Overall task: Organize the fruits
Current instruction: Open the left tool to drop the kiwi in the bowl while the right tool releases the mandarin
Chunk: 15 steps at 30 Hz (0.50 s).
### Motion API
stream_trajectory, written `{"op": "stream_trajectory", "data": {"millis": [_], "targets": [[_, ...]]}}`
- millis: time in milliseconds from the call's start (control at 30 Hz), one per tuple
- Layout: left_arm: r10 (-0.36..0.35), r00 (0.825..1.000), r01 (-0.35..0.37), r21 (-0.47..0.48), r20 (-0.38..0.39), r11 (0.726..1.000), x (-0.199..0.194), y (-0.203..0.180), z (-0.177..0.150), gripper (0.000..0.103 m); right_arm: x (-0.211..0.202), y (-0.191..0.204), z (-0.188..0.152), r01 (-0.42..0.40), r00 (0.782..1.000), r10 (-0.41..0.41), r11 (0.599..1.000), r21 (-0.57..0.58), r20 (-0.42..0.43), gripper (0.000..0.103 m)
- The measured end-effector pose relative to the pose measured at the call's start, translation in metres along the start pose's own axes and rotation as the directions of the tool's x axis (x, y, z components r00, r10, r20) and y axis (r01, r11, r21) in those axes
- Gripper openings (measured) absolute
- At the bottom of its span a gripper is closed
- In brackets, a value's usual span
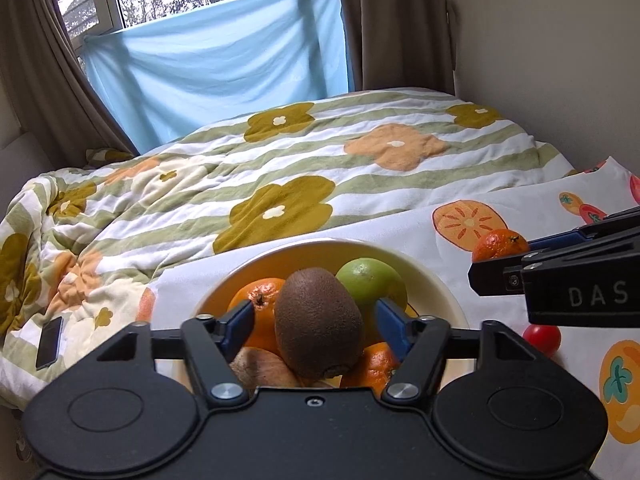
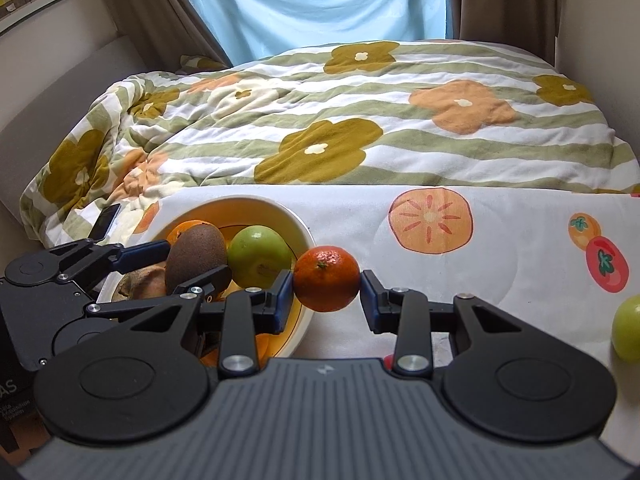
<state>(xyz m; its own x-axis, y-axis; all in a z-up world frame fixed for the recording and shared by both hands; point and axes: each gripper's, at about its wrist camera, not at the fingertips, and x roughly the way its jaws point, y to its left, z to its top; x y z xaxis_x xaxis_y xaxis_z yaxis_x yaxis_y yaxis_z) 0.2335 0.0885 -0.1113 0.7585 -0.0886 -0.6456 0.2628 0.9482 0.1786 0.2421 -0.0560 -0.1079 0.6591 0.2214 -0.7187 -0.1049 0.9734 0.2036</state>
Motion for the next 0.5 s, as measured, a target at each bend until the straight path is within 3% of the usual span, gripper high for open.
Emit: {"op": "stream_trajectory", "data": {"millis": [33,500], "targets": [[0.004,1.000,-0.004,0.005,0.013,1.000,-0.004,0.000,0.000,0.090,0.000,0.000,0.000,-0.001,1.000,0.001,1.000,-0.001,-0.001,0.051],[0.027,1.000,-0.027,-0.058,-0.003,0.998,-0.046,0.012,-0.029,0.090,0.021,0.022,-0.003,-0.023,0.999,0.020,0.997,-0.076,-0.047,0.051]]}}
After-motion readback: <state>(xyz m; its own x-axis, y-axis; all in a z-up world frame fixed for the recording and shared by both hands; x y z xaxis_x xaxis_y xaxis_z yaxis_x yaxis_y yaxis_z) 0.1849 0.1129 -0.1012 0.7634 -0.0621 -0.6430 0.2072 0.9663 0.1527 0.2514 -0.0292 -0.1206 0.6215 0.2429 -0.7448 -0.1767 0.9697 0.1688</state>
